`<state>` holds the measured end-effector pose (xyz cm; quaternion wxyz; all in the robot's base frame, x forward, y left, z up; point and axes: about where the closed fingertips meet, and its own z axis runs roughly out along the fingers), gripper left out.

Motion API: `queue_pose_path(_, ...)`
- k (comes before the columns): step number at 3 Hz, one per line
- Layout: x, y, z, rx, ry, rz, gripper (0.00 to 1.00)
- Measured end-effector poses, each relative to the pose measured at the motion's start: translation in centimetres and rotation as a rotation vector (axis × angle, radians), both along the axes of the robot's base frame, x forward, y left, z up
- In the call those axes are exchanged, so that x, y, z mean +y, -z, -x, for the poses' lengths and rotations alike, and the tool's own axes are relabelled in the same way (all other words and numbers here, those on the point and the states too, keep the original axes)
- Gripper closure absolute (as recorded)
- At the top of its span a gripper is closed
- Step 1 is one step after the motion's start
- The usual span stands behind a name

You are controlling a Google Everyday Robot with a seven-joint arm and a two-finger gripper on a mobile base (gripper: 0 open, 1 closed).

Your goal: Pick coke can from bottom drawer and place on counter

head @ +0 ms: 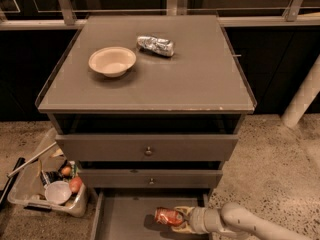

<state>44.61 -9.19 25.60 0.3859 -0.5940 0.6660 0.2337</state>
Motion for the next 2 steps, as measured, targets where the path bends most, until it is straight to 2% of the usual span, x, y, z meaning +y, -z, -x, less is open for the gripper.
queue_pose_path(1,-1.2,-3.8,0.6,-0.053,-0.02,0.024,0.93)
queue_pose_path(2,-2.5,-8.2,0.6,-0.116,-0.022,0.057,1.0)
